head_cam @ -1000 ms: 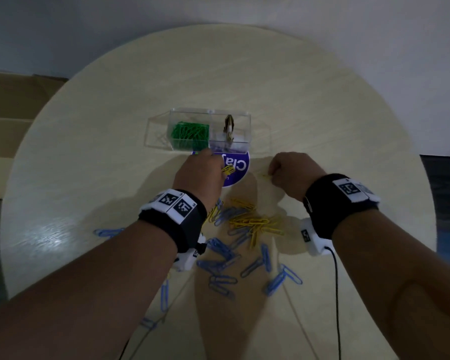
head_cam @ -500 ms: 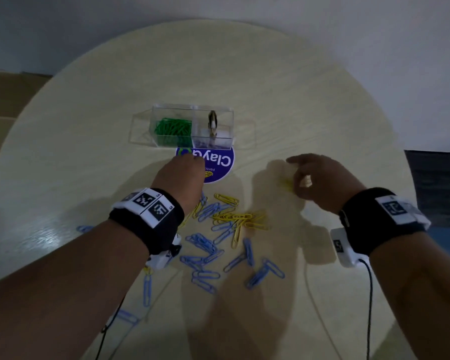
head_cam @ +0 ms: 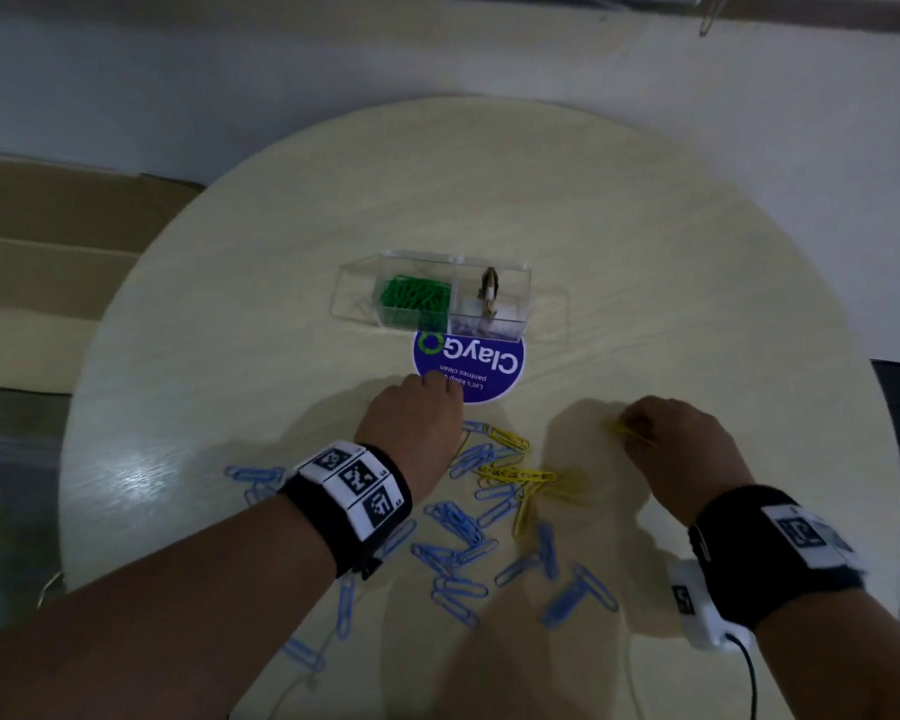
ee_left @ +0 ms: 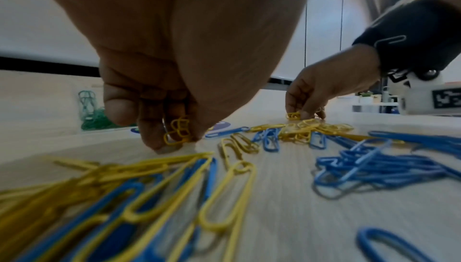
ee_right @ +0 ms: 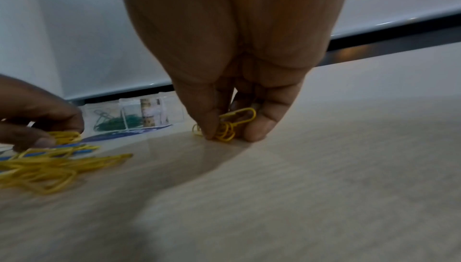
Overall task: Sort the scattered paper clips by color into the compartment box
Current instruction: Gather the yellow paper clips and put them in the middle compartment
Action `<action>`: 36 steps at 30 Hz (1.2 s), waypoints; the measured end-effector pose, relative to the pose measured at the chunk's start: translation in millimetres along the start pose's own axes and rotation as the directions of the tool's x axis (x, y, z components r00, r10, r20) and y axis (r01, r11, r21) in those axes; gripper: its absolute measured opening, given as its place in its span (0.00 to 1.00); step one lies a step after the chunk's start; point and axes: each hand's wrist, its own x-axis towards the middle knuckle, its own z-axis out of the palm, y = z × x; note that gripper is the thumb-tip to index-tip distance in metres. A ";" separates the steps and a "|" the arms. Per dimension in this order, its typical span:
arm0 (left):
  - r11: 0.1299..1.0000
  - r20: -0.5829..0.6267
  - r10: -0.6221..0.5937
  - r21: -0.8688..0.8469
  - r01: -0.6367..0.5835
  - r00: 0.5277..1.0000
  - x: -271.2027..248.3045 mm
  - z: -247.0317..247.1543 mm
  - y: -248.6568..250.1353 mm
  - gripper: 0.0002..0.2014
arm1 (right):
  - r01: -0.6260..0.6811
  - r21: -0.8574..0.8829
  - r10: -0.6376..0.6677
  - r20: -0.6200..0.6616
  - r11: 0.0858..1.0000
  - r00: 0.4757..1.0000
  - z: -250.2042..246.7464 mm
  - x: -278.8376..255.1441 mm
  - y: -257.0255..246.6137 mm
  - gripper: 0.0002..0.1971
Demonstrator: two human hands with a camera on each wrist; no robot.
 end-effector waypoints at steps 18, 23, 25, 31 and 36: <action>0.572 -0.199 -0.412 -0.816 0.082 0.889 86.0 -45.8 -40.3 0.12 | 0.017 0.350 0.030 -0.128 0.937 0.991 -30.1 11.2 -50.8 0.04; 0.540 -0.280 -0.479 -0.841 0.027 0.832 65.7 -41.4 -48.8 0.13 | 0.067 0.475 -0.007 -0.127 0.877 0.992 -41.7 48.5 -101.7 0.03; 0.516 -0.272 -0.495 -0.856 0.027 0.826 50.4 -35.5 -54.2 0.12 | 0.084 0.484 -0.021 -0.135 0.871 0.991 -40.0 67.4 -122.7 0.05; 0.439 -0.220 -0.516 -0.898 0.034 0.828 1.5 -16.3 -66.3 0.11 | 0.037 0.456 0.006 -0.093 0.889 0.996 -30.7 100.9 -159.8 0.13; 0.414 -0.197 -0.517 -0.909 0.042 0.833 -28.7 -5.3 -72.1 0.10 | 0.022 0.499 0.039 -0.111 0.866 0.993 -38.0 85.1 -154.9 0.19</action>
